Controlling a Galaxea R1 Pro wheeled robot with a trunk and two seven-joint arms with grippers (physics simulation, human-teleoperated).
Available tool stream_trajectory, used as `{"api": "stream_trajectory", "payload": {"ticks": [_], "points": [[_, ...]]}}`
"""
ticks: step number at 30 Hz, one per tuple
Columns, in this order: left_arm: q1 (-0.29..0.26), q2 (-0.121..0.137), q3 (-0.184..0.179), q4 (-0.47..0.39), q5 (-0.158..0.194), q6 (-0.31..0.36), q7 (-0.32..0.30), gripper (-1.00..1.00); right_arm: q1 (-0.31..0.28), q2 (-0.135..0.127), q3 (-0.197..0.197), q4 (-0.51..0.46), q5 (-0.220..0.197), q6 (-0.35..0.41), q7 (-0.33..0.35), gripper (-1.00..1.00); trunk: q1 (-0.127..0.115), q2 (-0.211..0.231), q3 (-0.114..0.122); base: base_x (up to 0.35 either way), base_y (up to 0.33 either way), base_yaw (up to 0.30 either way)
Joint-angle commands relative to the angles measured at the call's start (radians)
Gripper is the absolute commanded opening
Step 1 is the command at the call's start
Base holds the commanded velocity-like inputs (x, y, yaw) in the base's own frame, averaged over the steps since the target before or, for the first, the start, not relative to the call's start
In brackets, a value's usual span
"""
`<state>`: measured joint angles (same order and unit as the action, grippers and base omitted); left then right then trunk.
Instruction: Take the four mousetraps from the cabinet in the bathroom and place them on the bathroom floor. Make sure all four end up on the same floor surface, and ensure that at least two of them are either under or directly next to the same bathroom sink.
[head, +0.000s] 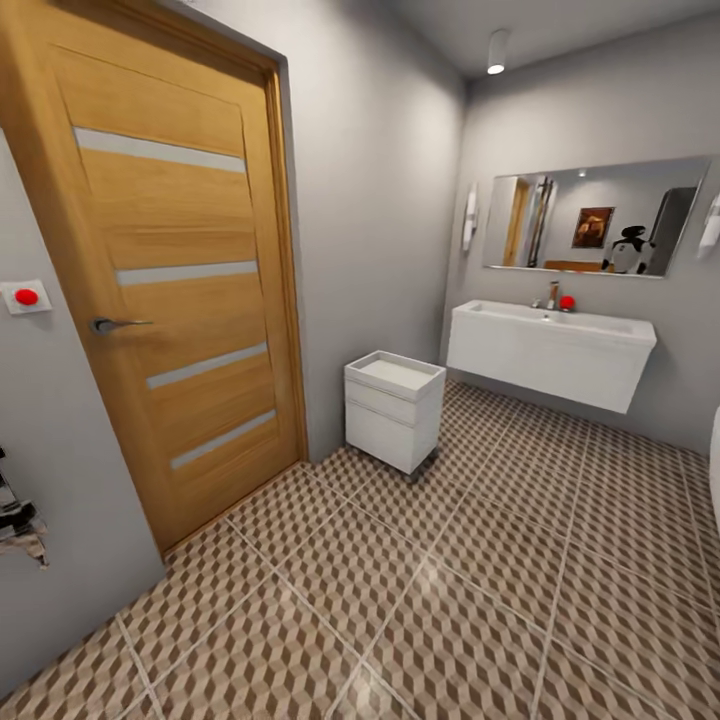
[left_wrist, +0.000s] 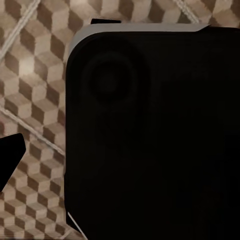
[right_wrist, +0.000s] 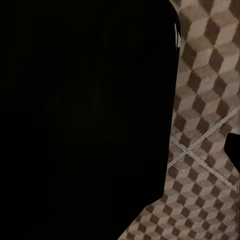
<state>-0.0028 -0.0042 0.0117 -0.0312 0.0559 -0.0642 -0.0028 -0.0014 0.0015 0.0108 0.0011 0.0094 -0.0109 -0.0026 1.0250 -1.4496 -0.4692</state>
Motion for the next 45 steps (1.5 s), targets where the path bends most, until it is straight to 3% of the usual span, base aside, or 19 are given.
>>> {"api": "stream_trajectory", "payload": {"ticks": [1,45], "points": [[0.000,0.000,0.001,0.000,0.006,-0.002,0.000,1.00,0.000,0.000,0.001,0.000,0.001,-0.001,0.000,1.00,0.000,0.000,-0.001,0.000,0.000,0.277],[0.000,0.000,0.001,0.000,0.007,-0.001,0.000,1.00,0.000,0.000,-0.002,0.000,0.001,-0.003,0.000,1.00,0.000,0.000,-0.001,0.000,0.000,0.277]]}}
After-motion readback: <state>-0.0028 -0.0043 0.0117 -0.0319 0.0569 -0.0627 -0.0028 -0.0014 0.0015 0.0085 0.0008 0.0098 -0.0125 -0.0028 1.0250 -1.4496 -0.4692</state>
